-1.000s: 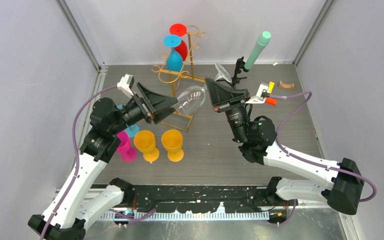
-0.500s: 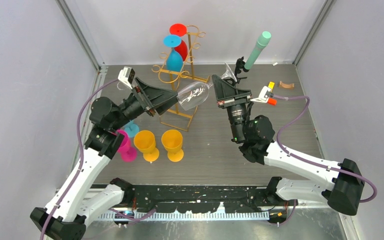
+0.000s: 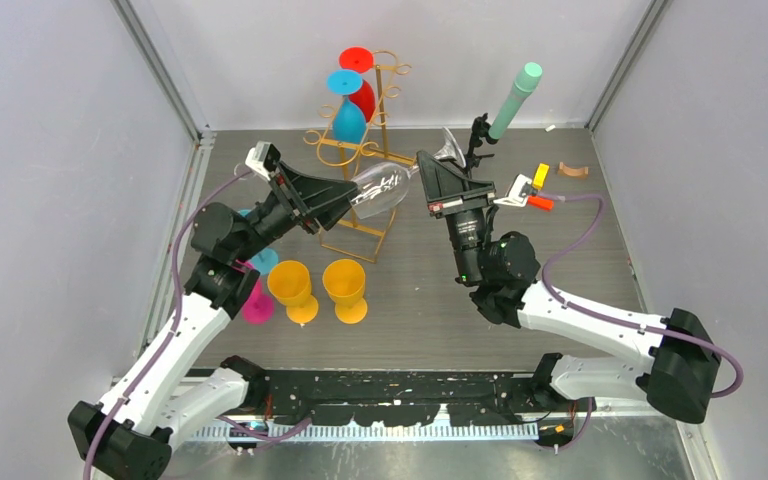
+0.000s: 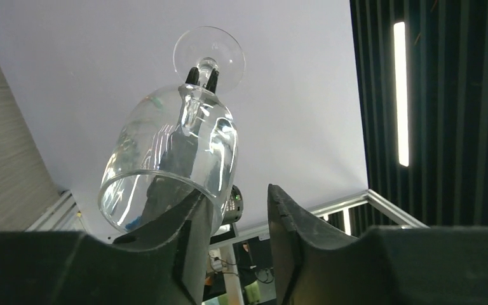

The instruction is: Take the wine glass off the wine glass rack

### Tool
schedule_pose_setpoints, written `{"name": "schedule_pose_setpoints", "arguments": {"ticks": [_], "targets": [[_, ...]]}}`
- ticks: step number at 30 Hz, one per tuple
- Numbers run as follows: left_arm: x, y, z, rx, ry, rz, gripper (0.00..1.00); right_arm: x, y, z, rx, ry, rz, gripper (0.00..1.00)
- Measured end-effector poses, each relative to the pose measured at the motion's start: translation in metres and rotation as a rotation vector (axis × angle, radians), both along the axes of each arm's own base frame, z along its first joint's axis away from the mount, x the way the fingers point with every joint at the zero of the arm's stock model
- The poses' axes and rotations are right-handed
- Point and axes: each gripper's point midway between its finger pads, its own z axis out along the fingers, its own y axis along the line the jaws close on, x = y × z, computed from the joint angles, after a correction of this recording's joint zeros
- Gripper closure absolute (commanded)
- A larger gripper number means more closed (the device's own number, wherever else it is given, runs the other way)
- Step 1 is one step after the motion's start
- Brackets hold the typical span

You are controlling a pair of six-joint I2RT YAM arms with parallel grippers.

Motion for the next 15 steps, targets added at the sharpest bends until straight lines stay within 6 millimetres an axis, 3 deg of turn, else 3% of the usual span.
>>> {"name": "schedule_pose_setpoints", "arguments": {"ticks": [15], "targets": [[0.0081,0.0036,-0.0078,-0.048,0.045,0.031,0.94,0.0018,0.0067,-0.0092,0.07,0.017,0.049,1.0]]}}
